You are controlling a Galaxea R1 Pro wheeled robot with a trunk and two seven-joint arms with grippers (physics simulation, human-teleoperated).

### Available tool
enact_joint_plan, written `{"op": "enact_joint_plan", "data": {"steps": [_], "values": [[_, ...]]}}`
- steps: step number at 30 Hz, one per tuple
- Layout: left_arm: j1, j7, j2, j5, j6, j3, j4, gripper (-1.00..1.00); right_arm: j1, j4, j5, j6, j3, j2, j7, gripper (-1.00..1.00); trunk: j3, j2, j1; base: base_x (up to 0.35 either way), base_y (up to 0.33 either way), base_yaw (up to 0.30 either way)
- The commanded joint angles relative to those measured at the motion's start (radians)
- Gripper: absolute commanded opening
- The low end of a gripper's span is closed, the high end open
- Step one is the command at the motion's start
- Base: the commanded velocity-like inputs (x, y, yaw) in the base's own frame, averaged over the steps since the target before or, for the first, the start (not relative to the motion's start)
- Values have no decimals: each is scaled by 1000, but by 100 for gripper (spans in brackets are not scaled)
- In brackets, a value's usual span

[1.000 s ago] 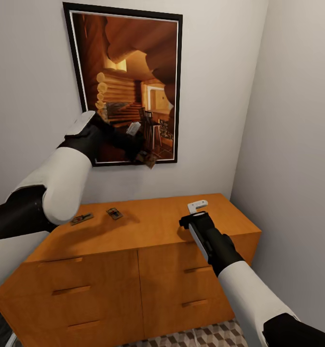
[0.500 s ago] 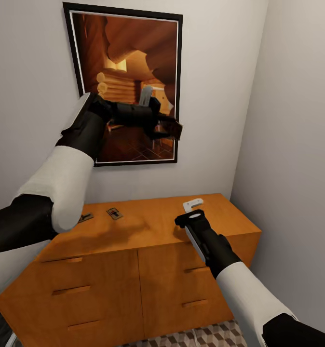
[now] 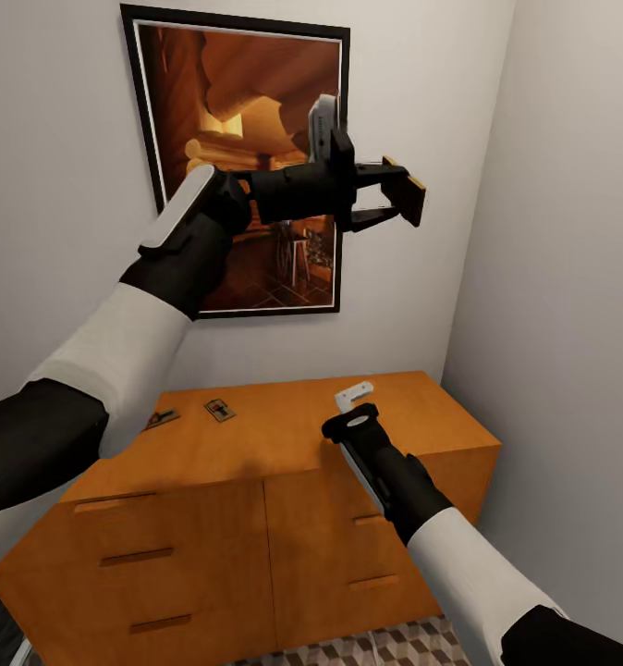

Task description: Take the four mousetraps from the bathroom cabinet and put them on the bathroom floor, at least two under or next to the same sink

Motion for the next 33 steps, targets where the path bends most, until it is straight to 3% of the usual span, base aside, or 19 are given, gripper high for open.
{"op": "enact_joint_plan", "data": {"steps": [1, 4, 14, 20, 33], "values": [[5, 9, 6, 9, -5, -6, -6, -100, -7, -7, -1, 7, 8, 0, -7, 100, -1, -1, 0, 0, 0, 0], [22, 11, 9, 9, -23, -23, -15, -100, -13, -9, -18, 1, 25, -1, -4, 100, -1, -1, 0, 0, 0, 0], [78, 15, 15, 8, -10, -53, 24, -100, -33, 3, -16, -14, -31, 2, 52, 100, -1, -1, 0, 105, 80, 0], [105, 14, 14, 8, -9, -54, -2, -100, -30, -12, -18, -12, -30, 3, 85, 100, -1, -1, 0, 227, 190, 0], [105, 18, 15, 8, -9, -55, -70, -100, -25, -85, -26, 58, 39, 3, 158, 100, -1, -1, 0, 118, 96, 0]]}}
